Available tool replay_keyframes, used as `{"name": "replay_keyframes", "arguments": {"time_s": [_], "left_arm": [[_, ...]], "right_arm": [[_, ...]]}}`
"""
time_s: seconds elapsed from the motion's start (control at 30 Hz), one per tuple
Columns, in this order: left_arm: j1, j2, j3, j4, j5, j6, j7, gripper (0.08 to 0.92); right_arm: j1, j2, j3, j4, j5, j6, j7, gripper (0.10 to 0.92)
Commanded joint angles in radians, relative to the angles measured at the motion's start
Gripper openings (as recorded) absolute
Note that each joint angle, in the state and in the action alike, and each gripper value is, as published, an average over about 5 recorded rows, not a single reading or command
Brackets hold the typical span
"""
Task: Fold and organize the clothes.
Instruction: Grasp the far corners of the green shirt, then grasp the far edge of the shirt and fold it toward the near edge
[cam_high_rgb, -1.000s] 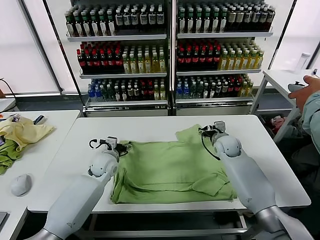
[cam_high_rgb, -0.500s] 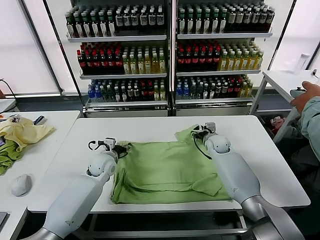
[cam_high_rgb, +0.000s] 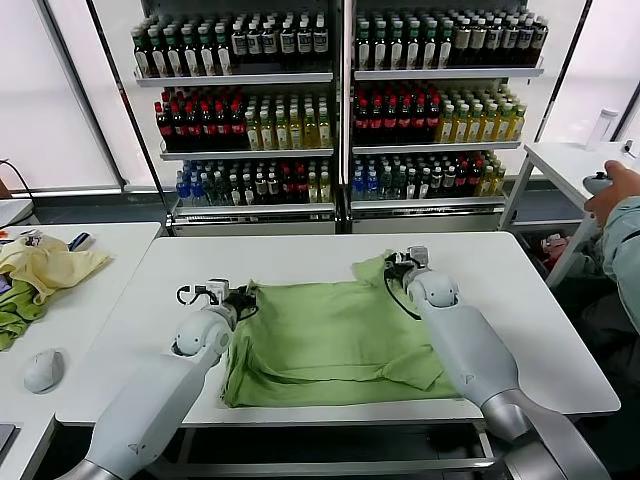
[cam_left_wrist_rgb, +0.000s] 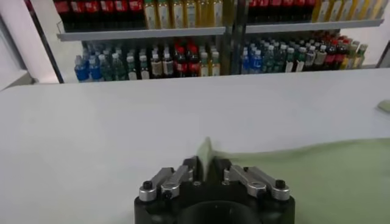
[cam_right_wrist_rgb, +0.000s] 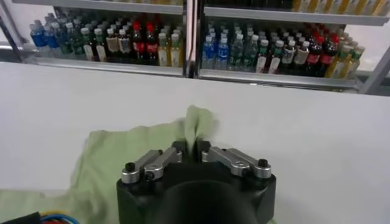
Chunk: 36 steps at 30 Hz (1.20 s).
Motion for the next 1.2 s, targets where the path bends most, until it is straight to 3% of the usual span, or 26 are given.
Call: {"name": "replay_keyframes", "arguments": {"time_s": [0.03, 0.2, 0.9, 1.2], "left_arm": [[0.046, 0.020, -0.030, -0.099, -0.025, -0.018, 0.006, 0.154], [0.111, 0.058, -0.068, -0.226, -0.024, -0.042, 0.009, 0.096], [0.393, 0.122, -0.219, -0.567, -0.049, -0.072, 0.049, 0.096], [0.531, 0.123, -0.259, -0.652, 0.015, -0.052, 0.062, 0.096]], "right_arm": [[-0.040, -0.029, -0.008, 0.120, 0.017, 0.027, 0.004, 0.117], [-0.104, -0.091, 0.033, 0.299, 0.050, 0.040, 0.025, 0.117], [-0.574, -0.272, 0.319, 0.898, 0.113, 0.032, 0.044, 0.117], [-0.814, -0.281, 0.443, 1.059, 0.086, 0.016, 0.065, 0.117]]}}
